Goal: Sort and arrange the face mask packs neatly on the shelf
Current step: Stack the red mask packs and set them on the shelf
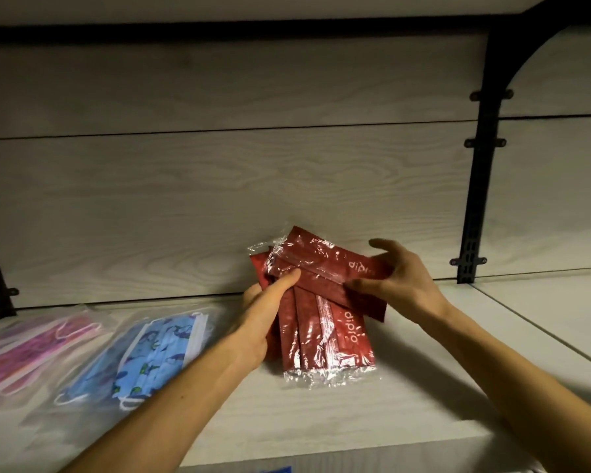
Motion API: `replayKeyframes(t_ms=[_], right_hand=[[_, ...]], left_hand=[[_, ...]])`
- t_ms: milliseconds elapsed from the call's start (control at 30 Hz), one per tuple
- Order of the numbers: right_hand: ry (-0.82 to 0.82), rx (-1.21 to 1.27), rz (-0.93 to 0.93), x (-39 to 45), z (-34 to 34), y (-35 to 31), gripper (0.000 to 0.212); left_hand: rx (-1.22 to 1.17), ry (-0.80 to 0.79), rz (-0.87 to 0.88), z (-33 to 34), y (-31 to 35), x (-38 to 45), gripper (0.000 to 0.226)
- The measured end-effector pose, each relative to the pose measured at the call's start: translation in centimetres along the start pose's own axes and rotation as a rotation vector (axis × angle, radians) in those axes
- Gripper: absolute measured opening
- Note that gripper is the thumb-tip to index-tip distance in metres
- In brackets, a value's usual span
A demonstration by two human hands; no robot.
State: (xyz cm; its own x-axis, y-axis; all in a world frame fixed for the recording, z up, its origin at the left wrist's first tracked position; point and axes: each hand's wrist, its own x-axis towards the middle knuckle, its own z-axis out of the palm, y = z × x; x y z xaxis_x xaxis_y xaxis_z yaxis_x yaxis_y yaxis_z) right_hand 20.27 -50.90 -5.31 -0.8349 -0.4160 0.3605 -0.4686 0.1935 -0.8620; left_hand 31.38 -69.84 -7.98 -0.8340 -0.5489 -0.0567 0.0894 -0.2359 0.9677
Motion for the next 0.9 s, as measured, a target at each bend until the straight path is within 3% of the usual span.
replayKeyframes(t_ms=[100,167,300,400,533,700,767,900], right_hand=[[-0.088,-0.224,0.064,0.0,0.0,0.9,0.033],[-0.05,-0.186,0.089,0.2,-0.1,1.4,0.021],[-0.034,0.162,0.222,0.1,-0.7,1.1,0.029],[-0.138,0.178,0.299,0.0,-0.9,0.9,0.036],[-0.266,0.108,0.338,-0.7,0.3,0.9,0.038],[-0.334,0.33,0.347,-1.0,-0.1,1.0,0.032],[-0.324,0.334,0.369,-1.0,-0.2,1.1,0.029],[-0.166,0.4,0.389,-0.4,-0.8,1.3,0.03]], left_hand=[[0.038,-0.035,-0.007,0.0,0.1,-0.1,0.065],[0.068,-0.073,-0.042,0.0,0.1,-0.2,0.063],[0.098,-0.019,-0.08,-0.2,0.1,-0.6,0.053],[0.052,0.042,-0.041,-0.4,0.0,-0.7,0.046],[0.038,0.002,0.007,-0.3,-0.1,-0.7,0.049],[0.031,-0.049,0.005,0.0,-0.2,-0.8,0.06],[0.022,-0.068,-0.055,0.1,0.0,-1.0,0.061],[-0.023,-0.091,-0.191,0.0,0.4,-1.4,0.038]])
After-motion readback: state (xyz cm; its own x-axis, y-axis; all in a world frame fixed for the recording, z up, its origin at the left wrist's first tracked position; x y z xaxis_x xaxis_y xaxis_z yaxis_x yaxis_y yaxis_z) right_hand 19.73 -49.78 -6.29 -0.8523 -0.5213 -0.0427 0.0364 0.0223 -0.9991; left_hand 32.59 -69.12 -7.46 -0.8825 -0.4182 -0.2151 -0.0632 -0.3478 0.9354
